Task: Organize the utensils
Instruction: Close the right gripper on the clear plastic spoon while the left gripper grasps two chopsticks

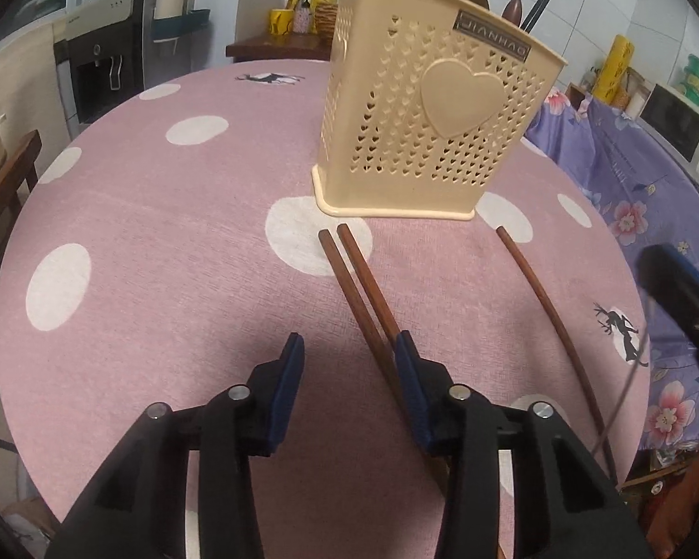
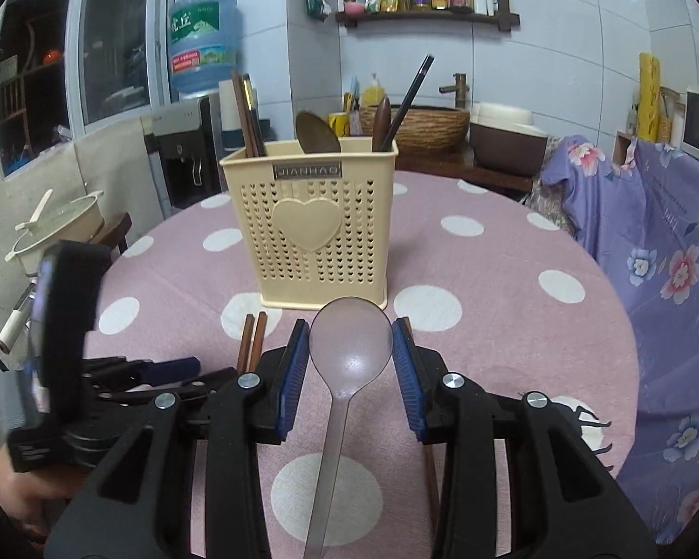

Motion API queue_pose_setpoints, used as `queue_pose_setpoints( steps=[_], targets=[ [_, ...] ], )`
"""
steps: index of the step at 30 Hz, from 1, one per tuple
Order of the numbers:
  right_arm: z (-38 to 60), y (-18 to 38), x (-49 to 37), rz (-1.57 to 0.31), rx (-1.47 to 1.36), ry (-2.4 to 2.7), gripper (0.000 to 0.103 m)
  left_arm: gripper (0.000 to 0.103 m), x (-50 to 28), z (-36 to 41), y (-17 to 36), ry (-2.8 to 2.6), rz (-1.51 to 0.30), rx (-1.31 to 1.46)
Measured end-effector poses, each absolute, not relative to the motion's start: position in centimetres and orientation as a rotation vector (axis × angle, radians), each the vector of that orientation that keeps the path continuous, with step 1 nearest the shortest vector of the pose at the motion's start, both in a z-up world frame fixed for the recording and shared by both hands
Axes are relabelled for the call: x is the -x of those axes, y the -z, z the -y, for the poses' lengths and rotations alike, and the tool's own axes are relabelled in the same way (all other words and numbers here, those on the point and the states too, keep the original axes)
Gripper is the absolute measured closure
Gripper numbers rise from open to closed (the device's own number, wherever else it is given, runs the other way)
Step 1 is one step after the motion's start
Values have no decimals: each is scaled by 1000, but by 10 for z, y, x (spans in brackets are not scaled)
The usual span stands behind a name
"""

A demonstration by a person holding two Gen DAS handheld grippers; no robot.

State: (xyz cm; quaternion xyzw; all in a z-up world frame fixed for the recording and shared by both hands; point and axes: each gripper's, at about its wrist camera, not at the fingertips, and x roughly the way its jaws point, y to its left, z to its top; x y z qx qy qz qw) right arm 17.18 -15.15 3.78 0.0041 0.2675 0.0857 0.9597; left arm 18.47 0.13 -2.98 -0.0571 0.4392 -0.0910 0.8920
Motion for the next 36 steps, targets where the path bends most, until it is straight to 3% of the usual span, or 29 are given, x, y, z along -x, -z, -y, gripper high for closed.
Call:
queue_pose_setpoints(
  steps=[22, 29, 36],
  targets=[
    [166, -37, -162, -544, -67, -194, 66, 78, -212, 8, 29, 85, -933, -2],
    [165, -37, -163, -549, -70, -196, 66, 90, -240, 0, 28, 101, -965, 58],
    [161, -36, -164, -558, -67, -202, 66, 91, -247, 4, 28, 101, -963, 46]
  ],
)
